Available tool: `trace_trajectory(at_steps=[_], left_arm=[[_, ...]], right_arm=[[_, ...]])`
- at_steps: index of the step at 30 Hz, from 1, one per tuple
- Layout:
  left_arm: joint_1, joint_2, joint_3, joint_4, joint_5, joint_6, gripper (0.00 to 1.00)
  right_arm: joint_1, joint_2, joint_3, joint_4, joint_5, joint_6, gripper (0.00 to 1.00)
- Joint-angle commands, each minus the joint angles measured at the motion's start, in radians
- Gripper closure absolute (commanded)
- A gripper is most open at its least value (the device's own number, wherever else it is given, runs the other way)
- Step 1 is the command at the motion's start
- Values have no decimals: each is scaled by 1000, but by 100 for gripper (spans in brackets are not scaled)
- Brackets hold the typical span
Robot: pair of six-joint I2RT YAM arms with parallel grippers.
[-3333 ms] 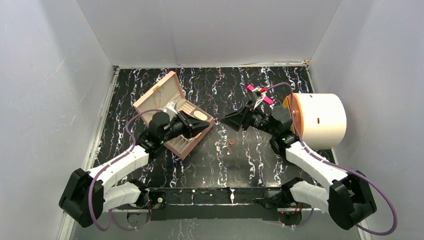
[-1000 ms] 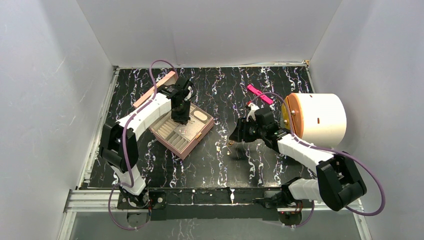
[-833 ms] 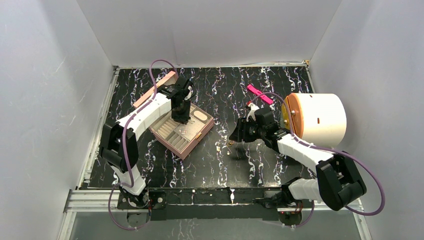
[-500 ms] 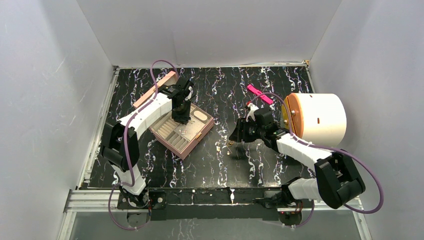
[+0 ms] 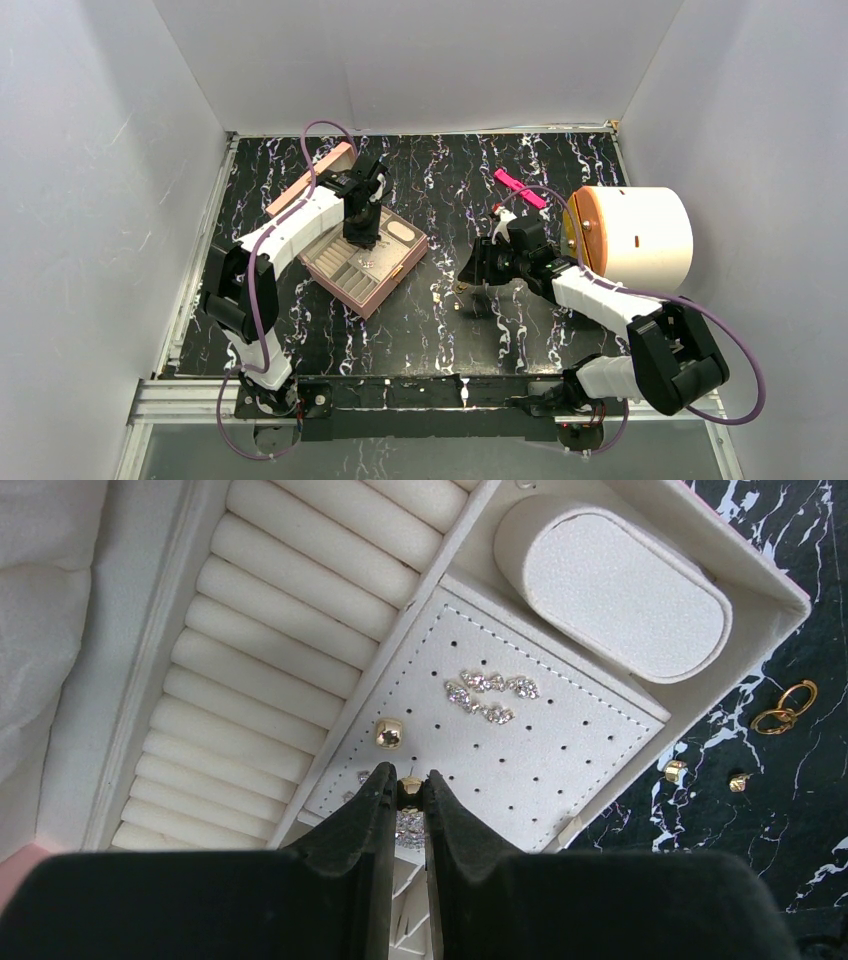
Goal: Organize the mixed jewelry
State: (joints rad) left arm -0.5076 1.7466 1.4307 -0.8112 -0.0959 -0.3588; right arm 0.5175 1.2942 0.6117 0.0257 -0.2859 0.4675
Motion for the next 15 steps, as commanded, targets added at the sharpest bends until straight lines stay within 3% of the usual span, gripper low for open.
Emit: trace_trajectory(at_steps=[1, 15], left_arm=[[3, 0, -16, -6, -14, 12, 89], [3, -24, -38, 32, -10, 8, 90]], right_arm=[[4, 2, 17, 41, 9, -7, 42], [4, 0, 18, 40, 5, -7, 42]])
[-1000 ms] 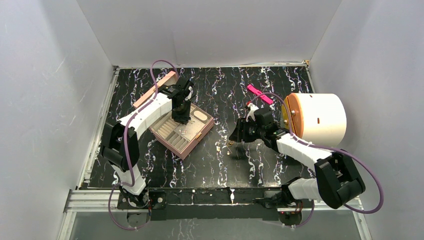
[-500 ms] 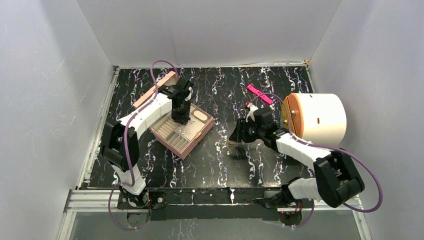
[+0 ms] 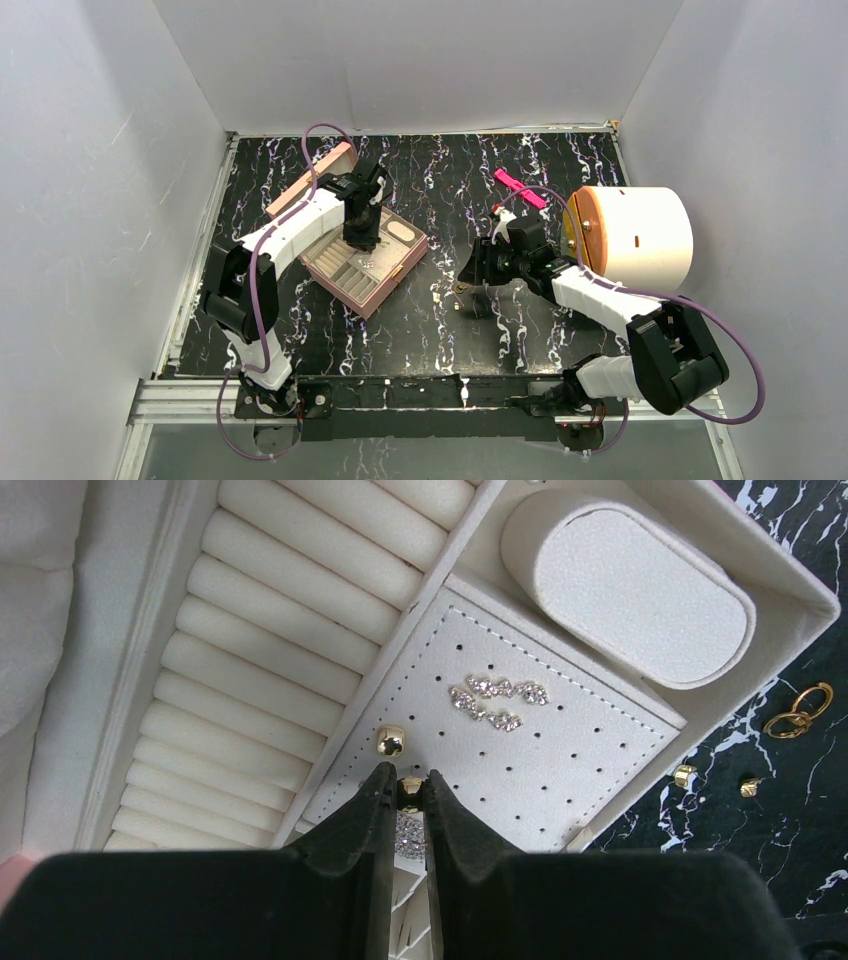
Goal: Organize the mixed jewelry
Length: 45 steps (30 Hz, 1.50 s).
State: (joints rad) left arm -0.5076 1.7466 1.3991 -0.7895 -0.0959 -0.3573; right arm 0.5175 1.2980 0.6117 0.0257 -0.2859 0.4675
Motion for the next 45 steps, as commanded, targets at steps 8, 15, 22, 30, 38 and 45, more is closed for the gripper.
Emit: trace_trajectory(at_steps=[8, 15, 22, 30, 38, 45], left_arm=[[3, -16, -9, 12, -12, 8, 90], [3, -21, -2, -6, 3, 15, 90], [3, -23, 9, -27, 1, 15, 90], [2, -21, 3, -19, 15, 17, 90], [3, -19, -5, 0, 17, 10, 90], [3, -18, -9, 10, 8, 6, 90]], right_arm=[[4, 1, 18, 42, 3, -7, 42], [4, 10, 16, 50, -1, -3, 42], [4, 18, 22, 52, -4, -1, 42], [4, 18, 23, 52, -3, 0, 43], [4, 13, 20, 46, 0, -3, 42], [4, 12, 20, 45, 1, -4, 42]])
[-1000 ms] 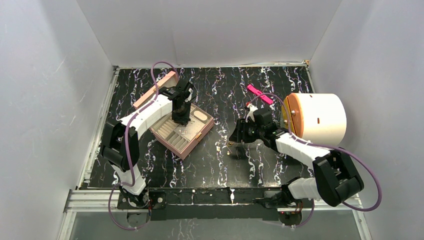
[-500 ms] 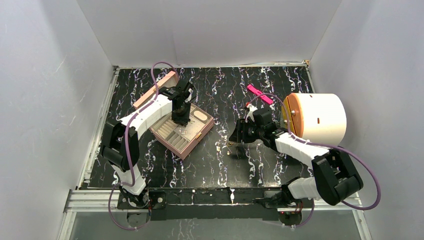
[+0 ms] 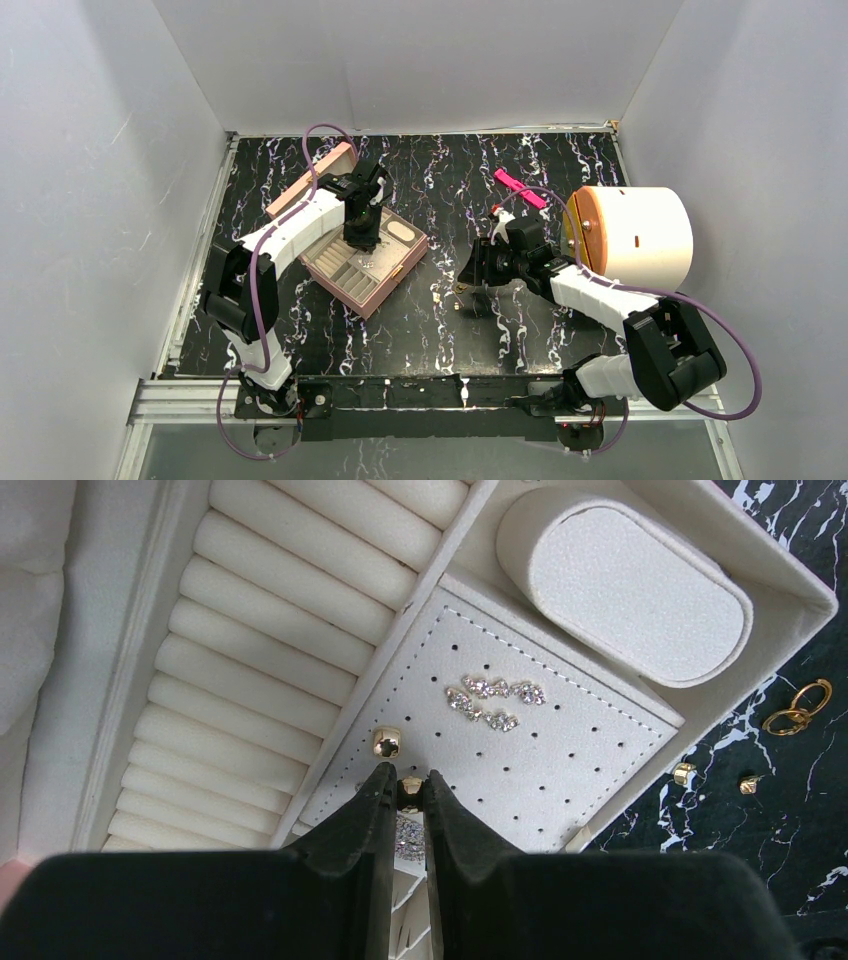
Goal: Organize the mixed jewelry
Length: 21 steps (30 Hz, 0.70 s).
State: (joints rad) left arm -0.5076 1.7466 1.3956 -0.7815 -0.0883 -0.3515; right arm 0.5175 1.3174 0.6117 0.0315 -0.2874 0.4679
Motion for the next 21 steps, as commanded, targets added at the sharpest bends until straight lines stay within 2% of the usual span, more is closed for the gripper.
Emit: trace_trajectory(at_steps=[1, 16, 21], left_arm=[[3, -17, -6, 2, 0, -1, 90], [1, -16, -27, 7, 0, -7, 89], [1, -18, -24, 4, -12, -8, 83]], right_arm=[[4, -8, 18, 39, 2, -5, 42], [3, -8, 16, 41, -1, -5, 42], [4, -10, 15, 39, 0, -5, 42]])
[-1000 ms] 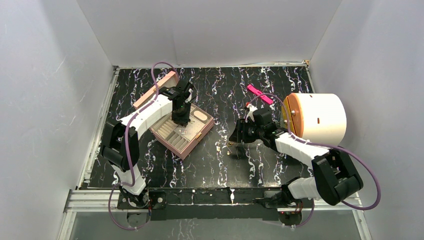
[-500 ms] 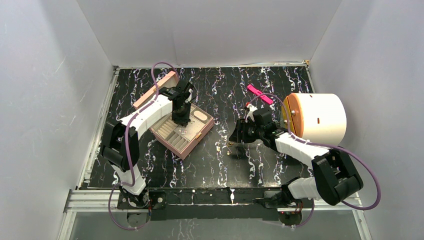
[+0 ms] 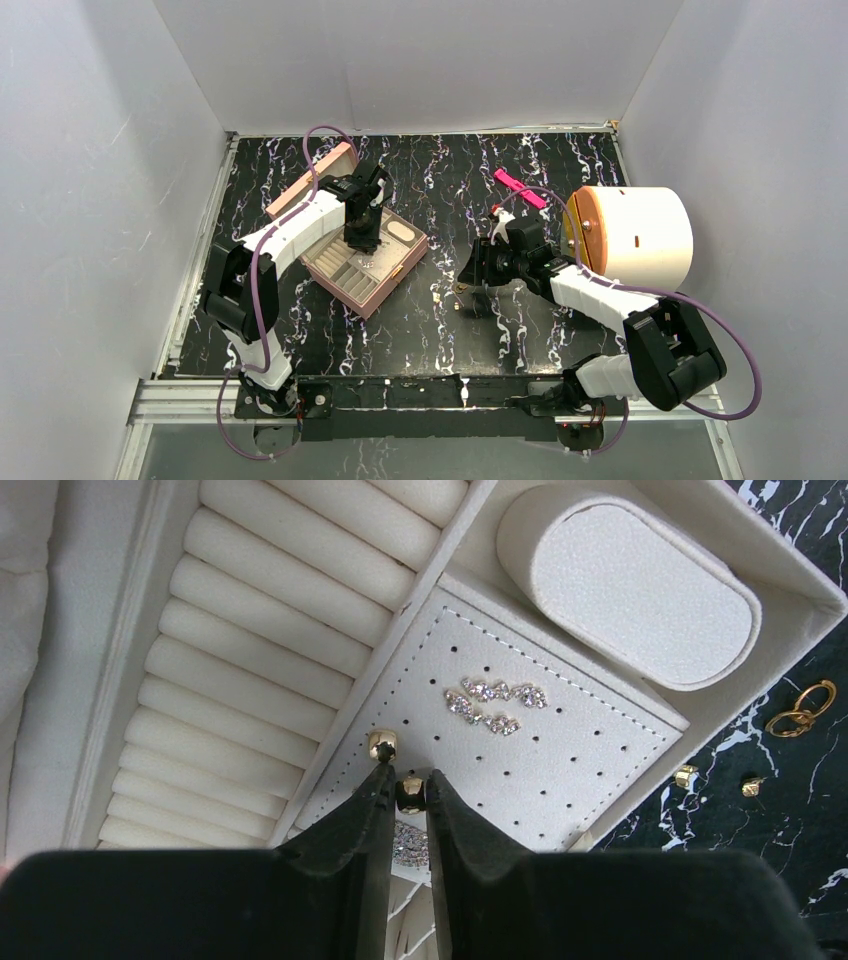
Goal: Organize the mixed jewelry
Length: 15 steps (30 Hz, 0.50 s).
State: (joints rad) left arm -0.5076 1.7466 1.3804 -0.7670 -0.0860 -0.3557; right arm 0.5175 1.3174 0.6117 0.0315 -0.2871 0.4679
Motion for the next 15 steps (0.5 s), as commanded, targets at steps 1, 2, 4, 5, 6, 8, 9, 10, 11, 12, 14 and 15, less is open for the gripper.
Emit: trace_trajectory(at_steps=[1, 2, 4, 5, 6, 8, 9, 10, 11, 12, 14, 15], left_arm=[[1, -19, -8, -13, -17, -3, 81], [1, -20, -8, -14, -19, -2, 79], [1, -24, -3, -21, -25, 1, 75], [1, -27, -3, -21, -27, 3, 74], [1, -34, -4, -21, -29, 5, 74], [1, -45, -1, -24, -35, 8, 73], [1, -49, 2, -26, -35, 9, 73], [1, -52, 9, -30, -35, 10, 72], [1, -58, 15, -33, -33, 10, 73], [1, -63, 23, -37, -28, 10, 72], [1, -84, 43, -40, -18, 11, 72], [1, -98, 48, -39, -12, 11, 70]], right_arm=[[4, -11, 15, 39, -1, -5, 42], [3, -11, 16, 39, -1, -5, 43], [4, -12, 14, 39, -1, -5, 42], [4, -12, 14, 40, -4, -3, 42], [4, -11, 13, 41, -7, -4, 42], [4, -11, 15, 39, -10, 3, 42], [4, -12, 15, 39, -8, 4, 42], [4, -14, 16, 39, -8, 7, 42], [4, -15, 16, 38, -5, 11, 42], [4, -16, 22, 34, -1, 13, 42], [4, -22, 33, 17, 11, 18, 42], [3, -25, 41, 6, 17, 19, 42]])
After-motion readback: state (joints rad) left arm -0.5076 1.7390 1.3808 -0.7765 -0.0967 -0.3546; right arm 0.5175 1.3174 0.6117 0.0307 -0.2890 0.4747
